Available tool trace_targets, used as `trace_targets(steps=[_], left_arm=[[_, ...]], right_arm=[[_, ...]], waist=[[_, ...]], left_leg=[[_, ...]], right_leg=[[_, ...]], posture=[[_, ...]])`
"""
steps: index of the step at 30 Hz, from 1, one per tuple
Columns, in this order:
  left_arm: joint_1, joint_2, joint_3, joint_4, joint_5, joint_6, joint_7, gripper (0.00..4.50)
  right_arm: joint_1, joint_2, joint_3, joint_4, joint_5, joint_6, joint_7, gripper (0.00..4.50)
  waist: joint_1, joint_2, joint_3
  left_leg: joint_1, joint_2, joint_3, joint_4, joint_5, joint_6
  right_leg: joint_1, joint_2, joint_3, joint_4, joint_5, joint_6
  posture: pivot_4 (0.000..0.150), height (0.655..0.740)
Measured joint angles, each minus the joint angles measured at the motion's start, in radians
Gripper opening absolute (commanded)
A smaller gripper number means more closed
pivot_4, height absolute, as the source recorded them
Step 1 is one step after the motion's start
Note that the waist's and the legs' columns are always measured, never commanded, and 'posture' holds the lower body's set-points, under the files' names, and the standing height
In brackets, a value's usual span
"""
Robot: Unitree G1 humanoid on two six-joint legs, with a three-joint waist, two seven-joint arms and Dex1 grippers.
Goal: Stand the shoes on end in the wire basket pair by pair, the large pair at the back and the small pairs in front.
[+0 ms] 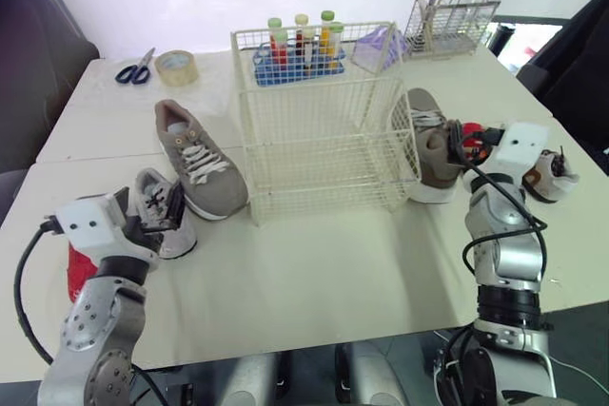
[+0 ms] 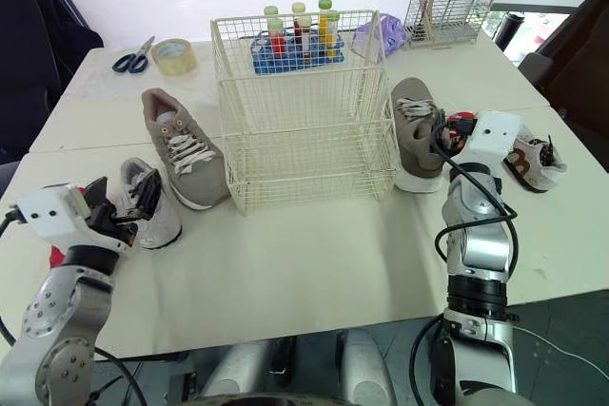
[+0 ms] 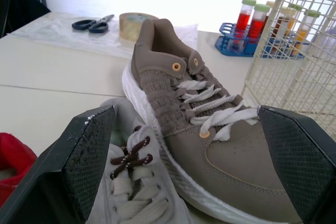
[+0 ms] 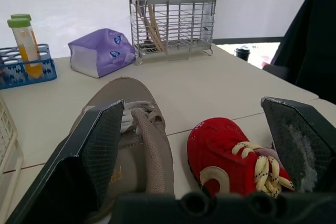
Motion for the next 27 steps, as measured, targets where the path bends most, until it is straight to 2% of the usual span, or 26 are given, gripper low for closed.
trace_targets(steps=[3,6,9,11,13,15,17,20,25,27], left_arm=[[0.018,0.020,0.026,-0.002,-0.029,-0.001,-0.029,4.50],[0.032,0.089,0.074,0.006,-0.066,0.007,-0.072,4.50],[-0.033,0.199,0.132,0.048,-0.118,0.036,-0.126,4.50],[-0.132,0.338,0.172,0.108,-0.163,0.073,-0.179,4.50],[-0.207,0.426,0.220,0.145,-0.210,0.098,-0.218,4.50],[-0.236,0.469,0.248,0.160,-0.246,0.117,-0.242,4.50],[-0.235,0.520,0.255,0.168,-0.305,0.163,-0.284,4.50],[-0.231,0.630,0.291,0.157,-0.442,0.246,-0.370,4.50],[-0.174,0.816,0.382,0.102,-0.746,0.395,-0.495,4.50],[-0.133,0.846,0.393,0.069,-0.873,0.438,-0.505,4.50]], right_arm=[[-0.041,-0.047,0.006,0.043,-0.004,-0.011,0.035,4.50],[-0.147,-0.174,0.024,0.131,-0.010,-0.075,0.153,4.50],[-0.330,-0.281,0.059,0.220,-0.006,-0.172,0.320,4.50],[-0.523,-0.344,0.101,0.369,-0.007,-0.234,0.434,4.50],[-0.677,-0.388,0.116,0.493,-0.021,-0.278,0.470,4.50],[-0.742,-0.412,0.113,0.555,-0.020,-0.295,0.497,4.50],[-0.753,-0.419,0.123,0.583,0.007,-0.284,0.606,4.50],[-0.750,-0.448,0.225,0.549,0.079,-0.174,0.945,4.50],[-0.765,-0.652,0.463,0.280,0.188,0.103,1.549,4.50],[-0.778,-0.706,0.538,0.182,0.235,0.160,1.641,4.50]], waist=[[0.001,0.000,0.000],[0.000,0.002,0.001],[0.000,0.002,0.001],[-0.002,0.002,0.003],[0.000,0.002,0.002],[0.000,-0.002,0.000],[-0.003,-0.004,0.000],[-0.010,-0.003,0.002],[-0.019,0.002,0.005],[-0.024,0.002,0.005]], left_leg=[[0.000,0.000,0.000,0.000,0.000,0.000],[-0.001,0.000,0.000,0.000,0.000,0.000],[0.000,0.004,0.000,-0.001,0.000,0.000],[-0.001,0.006,0.000,-0.002,0.000,-0.001],[-0.002,0.006,0.000,-0.003,0.000,-0.001],[-0.002,0.006,0.000,-0.004,-0.001,-0.001],[-0.003,0.006,0.001,-0.004,-0.002,-0.002],[-0.006,0.006,0.001,-0.005,-0.003,0.001],[-0.007,0.006,0.001,-0.007,-0.005,0.002],[-0.007,0.006,0.001,-0.008,-0.007,-0.001]], right_leg=[[0.000,0.000,0.000,-0.001,0.000,0.000],[-0.001,0.000,0.000,-0.001,0.000,-0.001],[0.001,0.003,-0.002,-0.003,0.001,-0.003],[-0.001,0.005,-0.003,-0.005,0.003,-0.005],[-0.001,0.004,-0.003,-0.008,0.003,-0.005],[0.000,0.004,-0.003,-0.010,0.004,-0.004],[0.000,0.003,-0.002,-0.012,0.005,-0.002],[-0.004,0.003,-0.002,-0.012,0.005,-0.002],[-0.008,0.002,-0.002,-0.011,0.005,-0.001],[-0.008,0.002,-0.002,-0.011,0.004,-0.003]], posture=[[0.150,0.7400],[0.150,0.7400],[0.150,0.7400],[0.150,0.7400],[0.150,0.7400],[0.150,0.7400],[0.150,0.7400],[0.150,0.7400],[0.150,0.7400],[0.150,0.7400]])
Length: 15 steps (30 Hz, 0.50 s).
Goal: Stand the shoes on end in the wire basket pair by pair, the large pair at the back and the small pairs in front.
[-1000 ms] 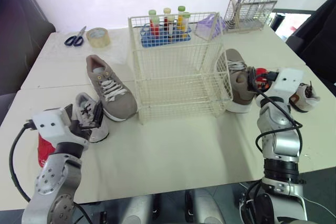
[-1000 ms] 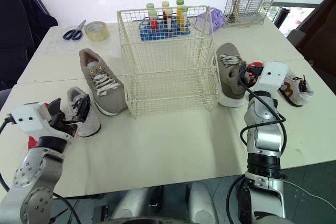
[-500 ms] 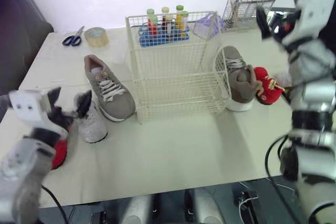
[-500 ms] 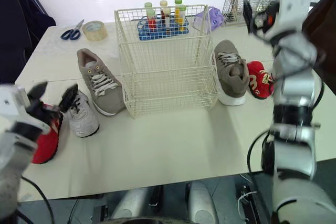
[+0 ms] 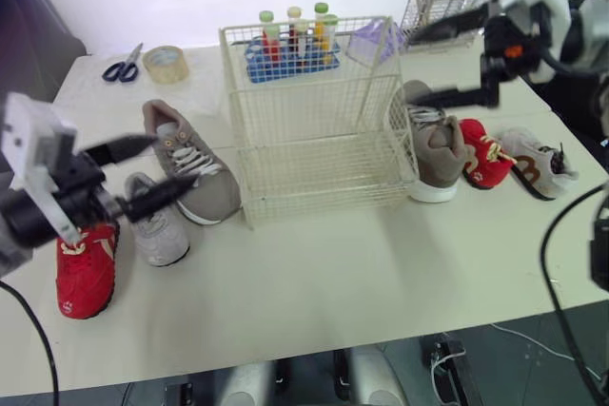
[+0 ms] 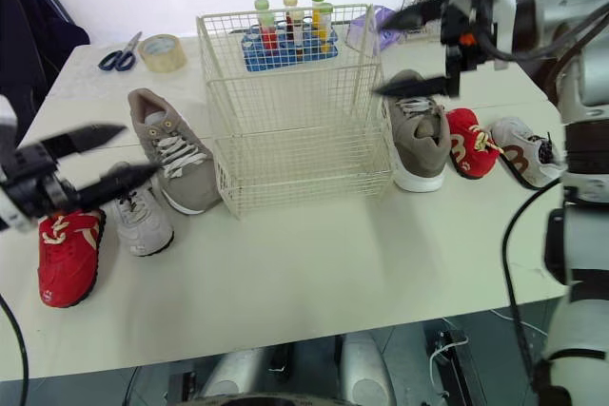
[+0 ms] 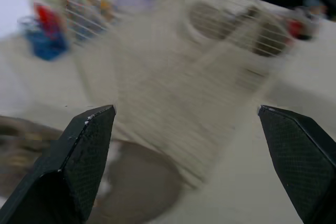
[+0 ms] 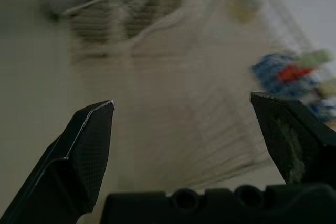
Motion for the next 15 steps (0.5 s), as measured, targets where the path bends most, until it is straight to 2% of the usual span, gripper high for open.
trace_targets(steps=[4,8,15], left_arm=[[0.079,0.031,0.010,-0.083,-0.172,0.022,0.023,4.50],[0.097,0.034,0.009,-0.134,-0.246,-0.009,0.096,4.50],[0.099,0.060,-0.004,-0.173,-0.322,-0.075,0.190,4.50]], right_arm=[[0.002,-0.069,0.146,-0.112,0.108,0.016,0.039,4.50],[-0.002,-0.074,0.294,-0.096,0.137,-0.065,0.042,4.50],[-0.028,-0.080,0.431,-0.028,0.136,-0.152,0.042,4.50]], waist=[[-0.005,0.000,0.000],[0.000,0.000,0.000],[0.003,0.000,0.000]], left_leg=[[0.003,0.001,0.003,0.000,0.000,-0.001],[0.003,0.002,0.005,0.001,0.000,-0.001],[0.003,0.002,0.007,0.002,-0.001,-0.001]], right_leg=[[0.000,-0.001,0.000,0.002,-0.001,-0.003],[0.000,-0.002,0.000,0.002,-0.001,-0.003],[0.000,-0.002,0.001,0.001,-0.001,-0.003]], posture=[[0.150,0.7400],[0.150,0.7400],[0.150,0.7400]])
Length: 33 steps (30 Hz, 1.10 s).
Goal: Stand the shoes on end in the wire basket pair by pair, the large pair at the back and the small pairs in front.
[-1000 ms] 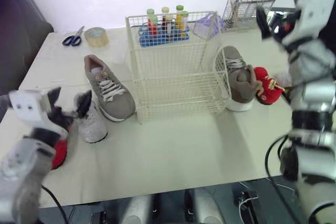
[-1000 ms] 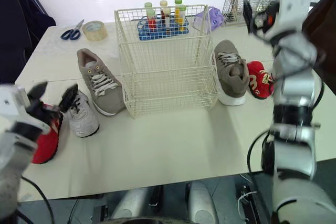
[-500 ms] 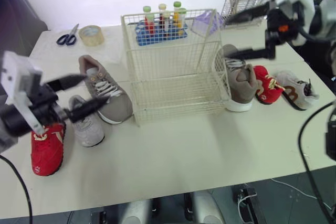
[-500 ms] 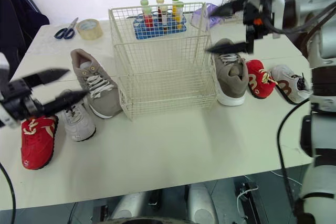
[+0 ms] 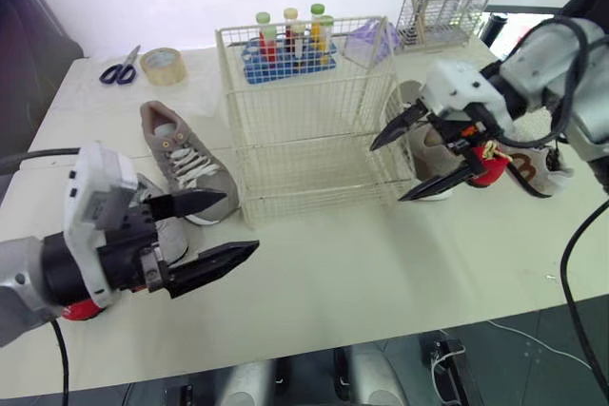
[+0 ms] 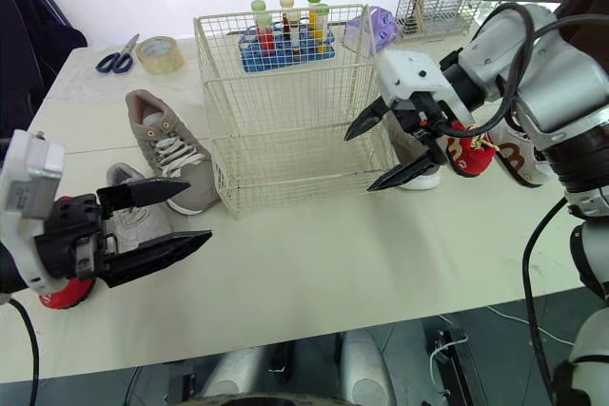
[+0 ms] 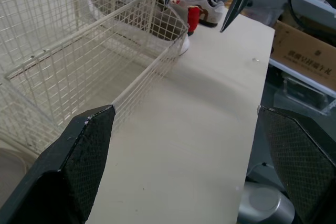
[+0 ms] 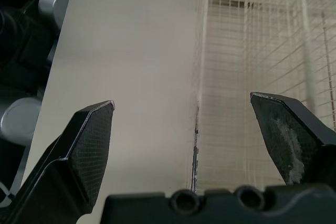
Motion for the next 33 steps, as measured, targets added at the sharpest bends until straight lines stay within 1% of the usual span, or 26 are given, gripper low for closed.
trace_targets(steps=[5,9,11,13,16,17,19,21,28,33], left_arm=[[0.000,0.002,-0.058,-0.032,-0.013,-0.041,0.041,4.50],[-0.018,-0.005,-0.145,-0.043,-0.004,-0.082,0.077,4.50],[-0.039,-0.018,-0.196,-0.047,0.011,-0.107,0.097,4.50],[-0.048,-0.024,-0.233,-0.048,0.029,-0.123,0.108,4.50],[-0.060,-0.035,-0.278,-0.049,0.065,-0.132,0.119,4.50],[-0.060,-0.038,-0.282,-0.049,0.075,-0.133,0.119,4.50],[-0.059,-0.044,-0.296,-0.048,0.090,-0.140,0.120,4.50],[-0.060,-0.050,-0.305,-0.049,0.101,-0.147,0.121,4.50],[-0.066,-0.055,-0.321,-0.042,0.138,-0.154,0.118,4.50],[-0.074,-0.063,-0.346,-0.036,0.164,-0.155,0.112,4.50]], right_arm=[[0.033,0.007,0.053,0.001,-0.046,-0.039,0.000,4.50],[0.063,0.059,0.065,0.034,-0.123,-0.077,0.000,4.50],[0.081,0.099,0.064,0.061,-0.166,-0.088,0.000,3.95],[0.098,0.133,0.057,0.078,-0.203,-0.097,-0.002,3.19],[0.112,0.169,0.023,0.090,-0.276,-0.102,-0.010,1.53],[0.114,0.174,0.012,0.088,-0.296,-0.094,-0.012,1.10],[0.128,0.189,-0.027,0.085,-0.333,-0.065,-0.031,0.06],[0.137,0.189,-0.060,0.095,-0.375,-0.031,-0.060,0.06],[0.189,0.231,-0.128,0.014,-0.426,0.046,-0.077,0.06],[0.232,0.234,-0.162,-0.105,-0.451,0.165,-0.099,0.06]], waist=[[0.000,0.000,0.000],[0.000,0.000,0.000],[0.000,0.000,0.000],[0.001,0.000,0.000],[0.004,0.000,0.000],[0.006,0.000,0.000],[0.010,0.000,0.000],[0.012,0.000,0.000],[0.000,-0.001,-0.001],[0.001,-0.001,-0.001]], left_leg=[[0.000,0.000,0.001,0.000,0.000,0.000],[0.000,0.000,0.001,0.001,0.000,0.000],[0.000,0.000,0.001,0.002,0.000,0.000],[0.000,0.000,0.001,0.002,0.000,0.000],[0.000,0.000,0.001,0.003,0.000,0.000],[0.000,0.000,0.001,0.003,0.000,0.000],[0.000,0.000,0.001,0.004,0.000,0.000],[0.000,0.000,0.002,0.004,0.000,0.000],[0.001,0.000,0.002,0.004,0.000,0.000],[0.001,0.000,0.002,0.004,0.000,0.000]], right_leg=[[0.000,0.000,0.000,0.001,0.000,0.000],[0.000,0.000,0.001,0.002,0.000,0.000],[0.000,0.000,0.001,0.002,0.000,0.000],[0.000,0.000,0.001,0.002,0.000,0.000],[0.000,0.000,0.000,0.003,0.002,0.003],[0.000,0.001,0.000,0.003,0.002,0.003],[0.001,0.001,0.000,0.003,0.002,0.003],[0.001,0.001,0.001,0.003,0.001,0.000],[0.001,0.001,0.001,0.004,0.002,0.003],[0.001,0.001,0.001,0.004,0.002,0.003]], posture=[[0.150,0.7400],[0.150,0.7400],[0.150,0.7400],[0.150,0.7400],[0.150,0.7400],[0.150,0.7400],[0.150,0.7400],[0.150,0.7400],[0.150,0.7400],[0.150,0.7400]])
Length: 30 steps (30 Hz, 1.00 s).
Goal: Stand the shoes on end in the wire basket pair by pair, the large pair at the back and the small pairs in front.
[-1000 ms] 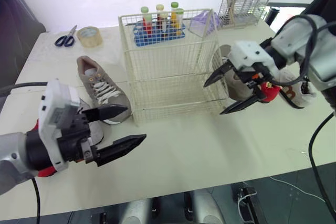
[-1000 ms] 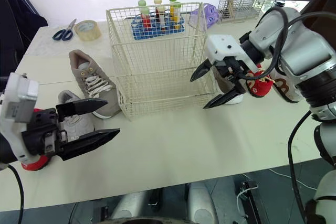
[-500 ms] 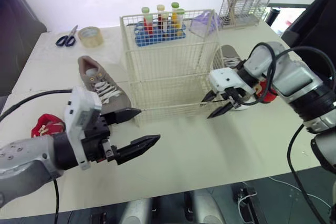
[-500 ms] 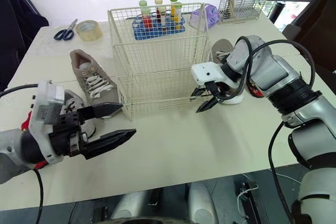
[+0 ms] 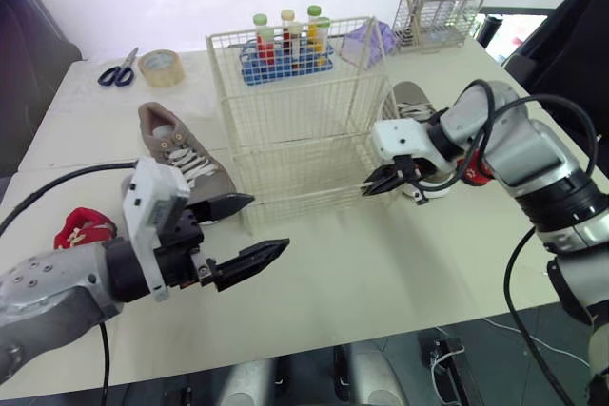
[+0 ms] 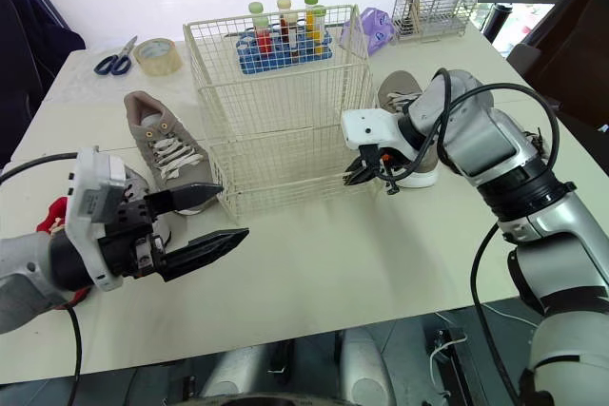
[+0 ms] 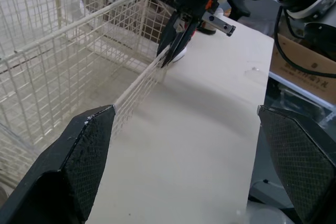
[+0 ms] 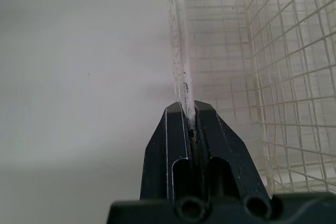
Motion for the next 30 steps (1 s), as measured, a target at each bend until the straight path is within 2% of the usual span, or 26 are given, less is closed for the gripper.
trace_targets(steps=[8,19,22,28,30], left_arm=[[-0.040,-0.007,-0.037,0.019,0.029,0.000,-0.015,4.50],[-0.071,-0.019,-0.063,0.044,0.072,0.001,-0.045,4.50],[-0.071,-0.020,-0.063,0.051,0.076,0.002,-0.055,4.50],[-0.067,-0.021,-0.063,0.061,0.082,0.003,-0.060,4.50],[-0.066,-0.021,-0.063,0.061,0.083,0.004,-0.064,4.50]], right_arm=[[0.042,0.010,-0.024,-0.110,-0.022,0.124,-0.060,0.06],[0.049,0.077,-0.033,-0.119,-0.057,0.183,-0.133,0.06],[0.063,0.076,-0.038,-0.127,-0.057,0.197,-0.137,0.97],[0.083,0.072,-0.048,-0.135,-0.042,0.228,-0.135,4.00],[0.083,0.048,-0.079,-0.167,0.000,0.289,-0.115,4.00]], waist=[[-0.002,-0.001,0.000],[-0.002,-0.002,-0.002],[0.000,-0.003,-0.002],[0.003,-0.003,-0.002],[0.005,-0.003,-0.002]], left_leg=[[0.000,0.000,0.000,0.001,0.000,0.000],[0.004,0.003,0.003,0.001,0.001,-0.001],[0.004,0.003,0.003,0.001,0.001,-0.001],[0.003,0.002,0.004,0.002,0.001,-0.001],[0.002,0.002,0.004,0.002,0.001,-0.001]], right_leg=[[0.000,0.000,0.000,0.000,0.000,0.000],[0.003,0.000,0.000,0.001,0.001,-0.004],[0.003,0.000,0.000,0.001,0.001,-0.004],[0.002,0.000,0.000,0.000,0.002,-0.003],[0.001,0.000,0.000,0.000,0.002,-0.002]], posture=[[0.150,0.7400],[0.150,0.7400],[0.150,0.7400],[0.150,0.7400],[0.150,0.7400]])
